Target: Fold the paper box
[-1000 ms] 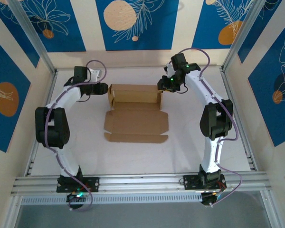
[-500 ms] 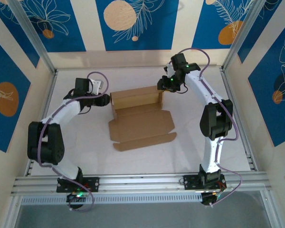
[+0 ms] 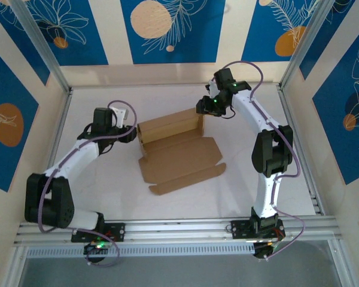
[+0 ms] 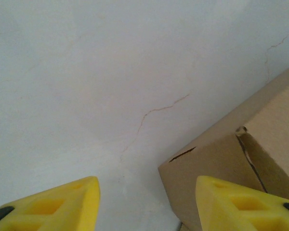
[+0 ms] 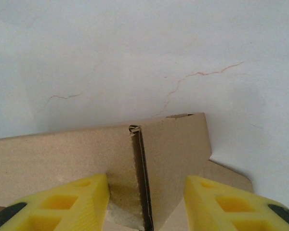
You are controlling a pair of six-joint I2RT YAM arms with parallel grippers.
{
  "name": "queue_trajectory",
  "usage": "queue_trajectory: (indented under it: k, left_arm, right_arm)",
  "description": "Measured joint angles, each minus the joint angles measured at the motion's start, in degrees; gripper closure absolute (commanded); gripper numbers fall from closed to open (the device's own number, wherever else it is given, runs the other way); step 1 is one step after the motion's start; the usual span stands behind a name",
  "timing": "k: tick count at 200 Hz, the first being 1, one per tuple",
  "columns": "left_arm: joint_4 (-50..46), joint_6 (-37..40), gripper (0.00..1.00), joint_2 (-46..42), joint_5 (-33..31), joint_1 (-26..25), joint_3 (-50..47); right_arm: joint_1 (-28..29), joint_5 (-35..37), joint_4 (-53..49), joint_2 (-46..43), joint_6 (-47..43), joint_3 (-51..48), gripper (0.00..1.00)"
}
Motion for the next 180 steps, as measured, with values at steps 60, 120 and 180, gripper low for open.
queue_trajectory:
  k: [60,120,180]
  left_arm:
    - [0.9,1.03,0.43,-4.85,-0.74,-2.14,-4.9]
    - [-1.75,2.45,0.4,-7.61,-0.87,-5.95,-5.99]
    - [-6.88,4.76,0.37,-10.88,-1.03,-7.56,-5.99]
  right_arm:
    - [0.11,0.0,0.26,0.0,0.15,-0.04,0.54]
    - [0.11,-0.02,0.26,0.02,0.17,-0.04,0.55]
    - [0.09,-0.04,0.5,0.04,0.68,-0.04,0.55]
